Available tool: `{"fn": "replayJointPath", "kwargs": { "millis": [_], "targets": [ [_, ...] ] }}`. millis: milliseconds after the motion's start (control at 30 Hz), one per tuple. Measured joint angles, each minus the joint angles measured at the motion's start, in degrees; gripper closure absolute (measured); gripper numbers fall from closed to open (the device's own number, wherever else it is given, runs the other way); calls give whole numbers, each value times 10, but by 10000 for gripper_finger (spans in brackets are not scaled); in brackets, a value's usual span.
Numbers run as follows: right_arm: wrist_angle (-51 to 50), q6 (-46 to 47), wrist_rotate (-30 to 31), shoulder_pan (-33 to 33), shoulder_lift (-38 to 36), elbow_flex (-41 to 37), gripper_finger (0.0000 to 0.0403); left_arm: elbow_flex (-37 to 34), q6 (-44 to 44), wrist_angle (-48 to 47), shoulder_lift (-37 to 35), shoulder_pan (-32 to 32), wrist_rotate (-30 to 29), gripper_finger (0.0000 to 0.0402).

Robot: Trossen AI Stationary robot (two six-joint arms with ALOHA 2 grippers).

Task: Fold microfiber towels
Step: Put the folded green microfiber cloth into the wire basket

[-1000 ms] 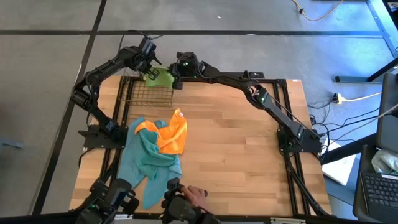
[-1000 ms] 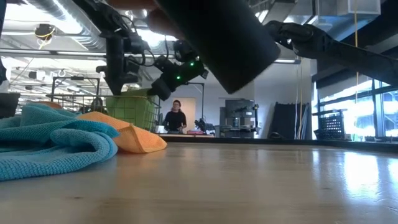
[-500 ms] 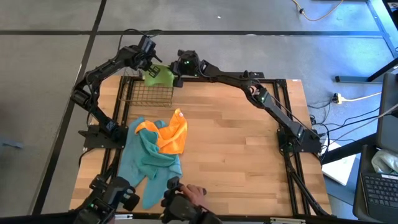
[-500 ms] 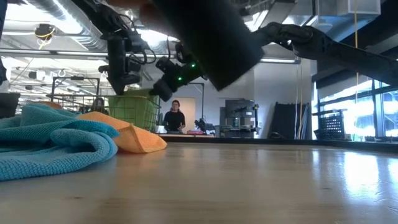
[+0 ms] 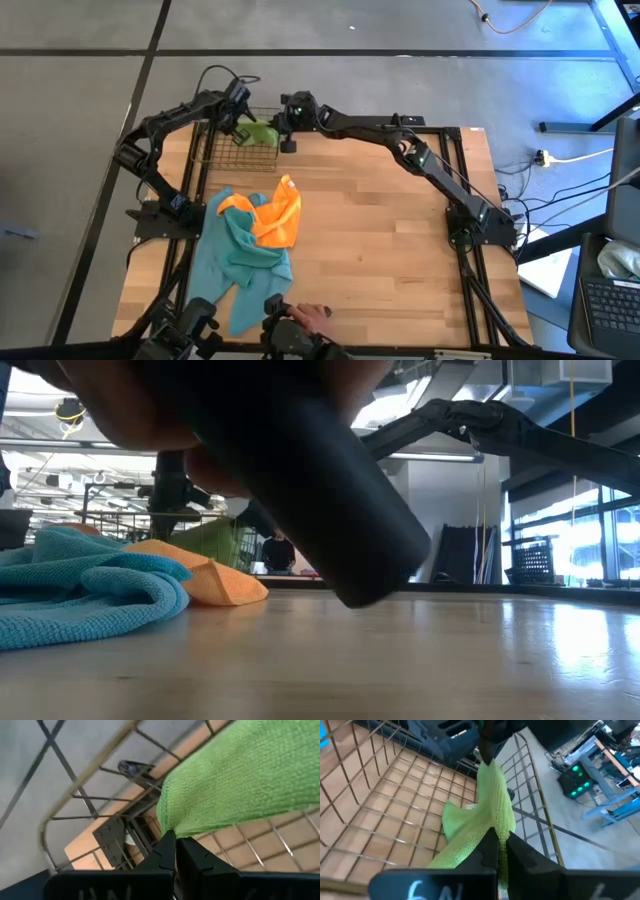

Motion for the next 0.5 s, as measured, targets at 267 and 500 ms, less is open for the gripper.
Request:
{"fn": "replayJointPath", "kwargs": {
  "millis": [267,500],
  "targets": [
    [-19,107,-103,-1,-2,30,385,23,-13,-81,-31,-1,38,401],
    [-89,107,-124,8,-3,32,385,21,3,-143,-42,-4,97,401]
  ]
}}
